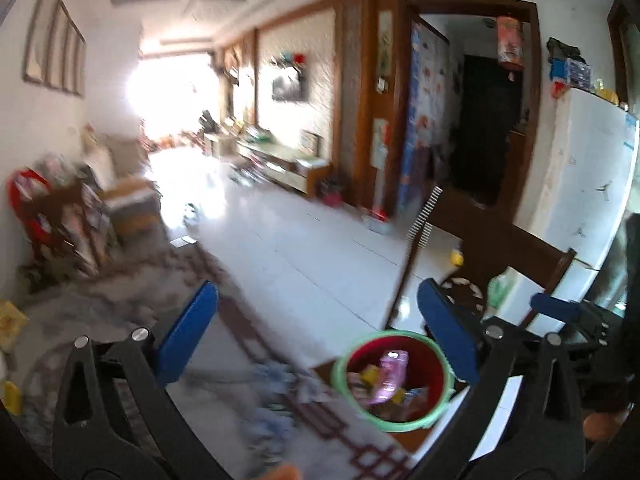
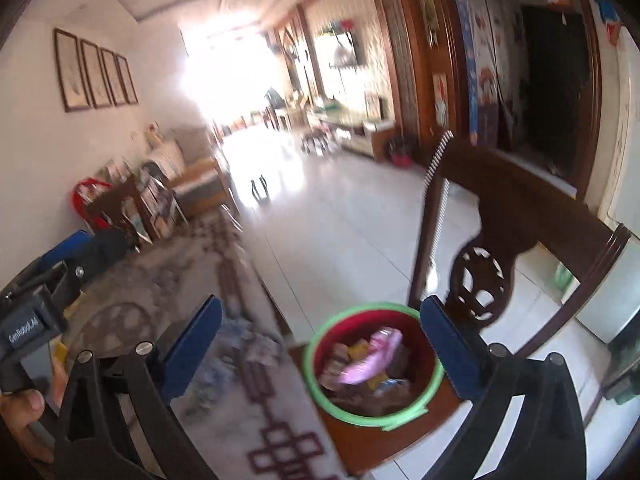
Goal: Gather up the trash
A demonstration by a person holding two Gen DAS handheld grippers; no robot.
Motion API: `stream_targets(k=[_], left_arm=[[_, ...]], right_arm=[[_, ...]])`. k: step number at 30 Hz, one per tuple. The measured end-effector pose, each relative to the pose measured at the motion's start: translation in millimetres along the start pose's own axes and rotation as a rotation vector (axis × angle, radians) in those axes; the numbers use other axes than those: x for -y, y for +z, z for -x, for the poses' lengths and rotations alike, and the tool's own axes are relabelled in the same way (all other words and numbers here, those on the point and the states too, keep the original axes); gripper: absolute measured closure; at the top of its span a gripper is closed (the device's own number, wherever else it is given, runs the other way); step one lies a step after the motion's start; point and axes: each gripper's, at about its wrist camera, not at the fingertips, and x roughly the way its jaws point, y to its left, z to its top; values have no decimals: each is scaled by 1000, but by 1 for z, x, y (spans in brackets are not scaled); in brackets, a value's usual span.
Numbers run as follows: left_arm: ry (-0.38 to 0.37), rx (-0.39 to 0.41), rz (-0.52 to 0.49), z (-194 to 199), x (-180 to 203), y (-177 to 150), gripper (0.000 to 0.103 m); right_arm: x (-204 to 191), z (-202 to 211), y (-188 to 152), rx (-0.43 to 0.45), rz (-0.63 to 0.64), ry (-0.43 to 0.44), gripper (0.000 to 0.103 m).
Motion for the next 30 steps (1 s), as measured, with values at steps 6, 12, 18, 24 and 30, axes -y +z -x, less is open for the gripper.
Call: stream_targets(k=[6, 12, 18, 24, 30], left_arm=[[0, 47, 58, 63, -39, 0, 5], [74, 95, 50, 115, -68, -12, 5], [92, 57, 106, 140, -107, -20, 5], [117, 41, 161, 155, -138, -31, 5], [136, 30, 199, 160, -154, -36, 5]], right_arm=[[-49, 40, -9, 157, -1, -2, 7], [-94, 60, -25, 216, 16, -87, 7], [-135, 62, -41, 176, 55, -115, 7], [-156, 62, -50, 150, 79, -116, 7], [-174, 67, -54, 139, 105, -117, 7]])
